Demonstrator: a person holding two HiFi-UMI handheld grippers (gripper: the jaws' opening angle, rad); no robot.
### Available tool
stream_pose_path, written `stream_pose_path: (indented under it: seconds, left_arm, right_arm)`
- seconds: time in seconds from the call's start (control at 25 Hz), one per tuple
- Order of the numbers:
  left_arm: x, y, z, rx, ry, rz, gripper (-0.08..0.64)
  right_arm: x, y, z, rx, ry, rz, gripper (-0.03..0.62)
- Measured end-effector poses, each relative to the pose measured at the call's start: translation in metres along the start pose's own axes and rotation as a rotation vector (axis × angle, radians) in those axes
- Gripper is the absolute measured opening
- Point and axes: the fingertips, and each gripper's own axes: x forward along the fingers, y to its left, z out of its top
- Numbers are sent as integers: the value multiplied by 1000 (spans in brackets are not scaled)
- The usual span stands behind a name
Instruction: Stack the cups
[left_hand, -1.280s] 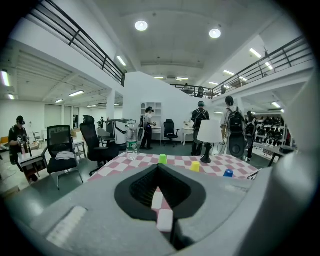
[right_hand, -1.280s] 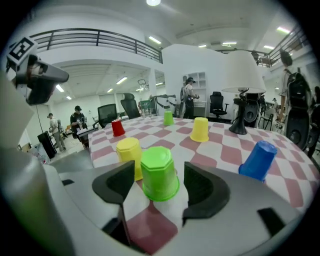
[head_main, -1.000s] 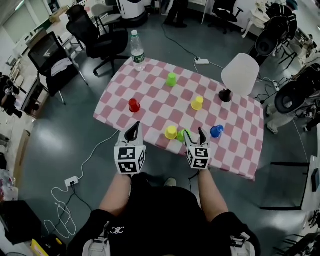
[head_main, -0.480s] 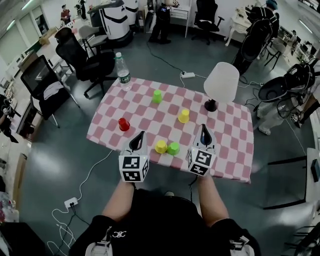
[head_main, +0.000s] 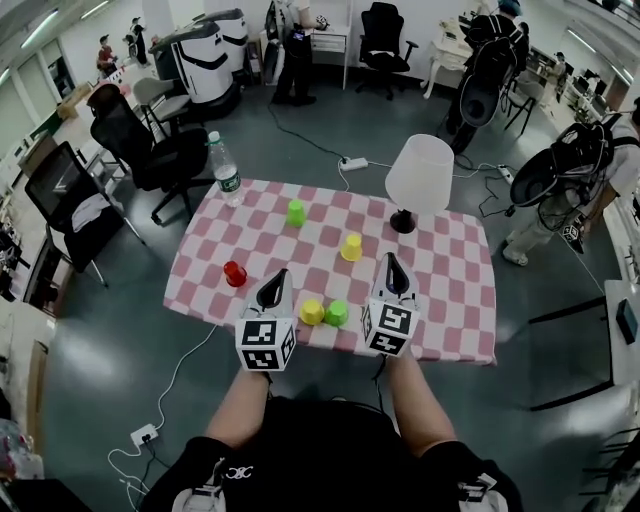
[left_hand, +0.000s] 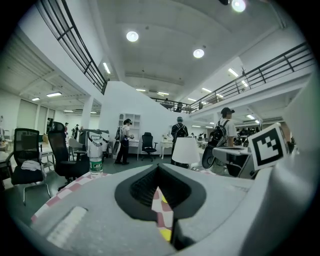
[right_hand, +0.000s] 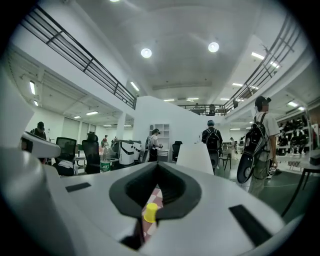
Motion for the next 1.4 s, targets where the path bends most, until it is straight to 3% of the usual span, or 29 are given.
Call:
stream_pose_path:
  seconds: [0.52,0.88,1.4]
  left_arm:
    - [6,61,16,31,2,-82,14]
    - [-12,152,12,22,12,-52,14]
    - [-41,282,4,19,12,29,15]
  right_arm:
    - [22,78,17,51,-2,16,3]
    - [44,183,23,9,-22,86,3]
    - [84,316,14,54,-15,169,3]
